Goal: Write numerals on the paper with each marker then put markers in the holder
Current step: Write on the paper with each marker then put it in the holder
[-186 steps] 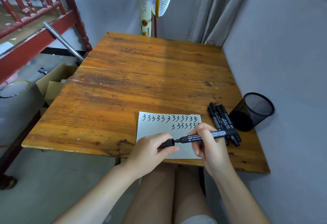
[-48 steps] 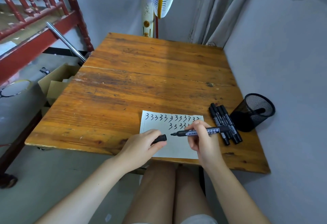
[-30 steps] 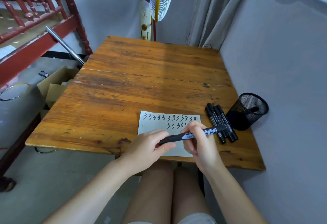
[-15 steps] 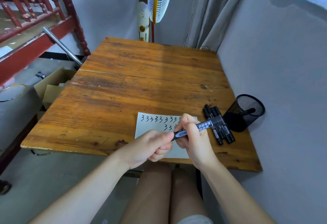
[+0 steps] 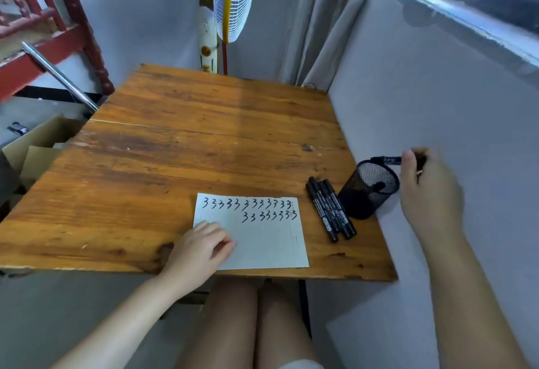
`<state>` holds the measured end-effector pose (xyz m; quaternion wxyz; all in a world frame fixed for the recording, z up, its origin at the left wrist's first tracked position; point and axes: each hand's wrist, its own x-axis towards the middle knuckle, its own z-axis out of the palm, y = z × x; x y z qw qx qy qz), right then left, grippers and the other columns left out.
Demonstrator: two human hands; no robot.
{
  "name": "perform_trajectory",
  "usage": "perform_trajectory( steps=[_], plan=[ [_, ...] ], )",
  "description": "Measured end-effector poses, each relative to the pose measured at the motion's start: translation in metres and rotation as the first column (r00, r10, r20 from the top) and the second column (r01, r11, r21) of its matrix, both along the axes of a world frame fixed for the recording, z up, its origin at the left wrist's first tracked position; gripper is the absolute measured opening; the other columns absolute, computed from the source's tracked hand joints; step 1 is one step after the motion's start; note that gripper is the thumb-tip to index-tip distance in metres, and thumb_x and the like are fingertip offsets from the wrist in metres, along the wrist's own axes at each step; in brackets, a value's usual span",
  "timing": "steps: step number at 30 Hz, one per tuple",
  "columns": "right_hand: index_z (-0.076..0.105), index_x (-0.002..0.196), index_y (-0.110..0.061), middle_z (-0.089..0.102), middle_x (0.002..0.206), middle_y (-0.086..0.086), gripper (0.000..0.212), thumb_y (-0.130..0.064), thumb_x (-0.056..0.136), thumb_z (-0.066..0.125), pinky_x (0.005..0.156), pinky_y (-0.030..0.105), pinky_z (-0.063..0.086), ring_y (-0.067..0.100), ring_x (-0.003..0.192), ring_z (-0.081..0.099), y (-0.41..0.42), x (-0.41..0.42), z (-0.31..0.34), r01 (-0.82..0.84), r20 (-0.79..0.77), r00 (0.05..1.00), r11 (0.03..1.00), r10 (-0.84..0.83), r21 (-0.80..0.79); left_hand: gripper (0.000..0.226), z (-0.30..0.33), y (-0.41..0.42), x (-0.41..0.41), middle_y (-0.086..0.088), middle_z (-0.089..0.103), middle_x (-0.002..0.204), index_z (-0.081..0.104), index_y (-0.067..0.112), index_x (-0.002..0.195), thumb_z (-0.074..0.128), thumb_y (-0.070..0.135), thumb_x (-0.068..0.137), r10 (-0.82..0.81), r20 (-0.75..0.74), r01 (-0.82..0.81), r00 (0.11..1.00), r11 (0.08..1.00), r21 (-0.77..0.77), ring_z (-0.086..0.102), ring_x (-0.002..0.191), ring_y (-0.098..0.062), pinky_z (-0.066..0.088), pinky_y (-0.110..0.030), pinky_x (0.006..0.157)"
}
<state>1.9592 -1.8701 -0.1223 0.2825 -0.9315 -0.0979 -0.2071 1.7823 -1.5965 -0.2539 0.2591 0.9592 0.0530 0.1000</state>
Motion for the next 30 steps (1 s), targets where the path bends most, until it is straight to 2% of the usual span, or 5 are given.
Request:
perform_trajectory(
  steps=[3,11,16,22,30],
  plan=[
    [0.055,0.102,-0.010,0.067,0.092,0.018,0.033,-0.037,0.098,0.036,0.059,0.034,0.035,0.032,0.072,0.053,-0.002,0.014,-0.016,0.040,-0.067,0.996,0.979,-0.055,-0.201,0.040,-0.004,-0.005,0.002,0.008,0.059,0.069,0.062,0.017,0.071,0.036,0.045,0.082,-0.005,0.053,0.005,0.999,1.000,0.010,0.047,0.067,-0.011,0.029,-0.012,0.059],
    [0.066,0.112,-0.012,0.059,0.106,0.018,0.041,-0.041,0.093,0.046,0.070,0.038,0.046,0.038,0.095,0.057,0.011,0.037,-0.037,-0.037,-0.162,0.987,0.953,-0.012,-0.301,0.011,-0.004,-0.005,0.003,0.008,0.059,0.073,0.065,0.014,0.075,0.060,0.020,0.083,0.033,0.071,-0.031,0.997,0.999,-0.031,0.048,0.070,-0.012,0.032,-0.018,0.059],
    [0.064,0.109,-0.011,0.061,0.102,0.011,0.027,-0.027,0.094,0.050,0.066,0.030,0.043,0.027,0.089,0.057,0.021,0.005,-0.026,-0.073,-0.014,0.997,0.994,0.072,-0.085,0.008,-0.003,-0.007,0.003,0.005,0.061,0.071,0.064,0.013,0.074,0.063,0.013,0.081,0.045,0.050,-0.044,0.998,0.999,-0.016,0.049,0.069,-0.013,0.030,-0.014,0.059],
    [0.061,0.105,-0.017,0.060,0.097,0.001,0.024,-0.035,0.092,0.052,0.057,0.029,0.044,0.015,0.075,0.056,0.038,-0.025,-0.080,-0.262,-0.433,0.891,0.932,0.134,-0.251,0.008,-0.001,-0.007,0.002,0.003,0.062,0.072,0.064,0.014,0.073,0.063,0.013,0.082,0.034,0.025,-0.034,0.999,0.999,-0.018,0.050,0.070,-0.015,0.033,-0.018,0.059],
    [0.057,0.112,-0.014,0.059,0.101,0.003,0.031,-0.037,0.093,0.050,0.047,0.025,0.031,0.016,0.072,0.050,0.040,-0.034,-0.098,-0.199,-0.465,0.885,0.875,-0.033,-0.442,0.011,-0.002,-0.008,0.004,0.007,0.058,0.070,0.062,0.015,0.072,0.060,0.016,0.083,0.053,0.036,-0.052,0.998,0.998,-0.030,0.049,0.070,-0.014,0.031,-0.016,0.060]
  ],
)
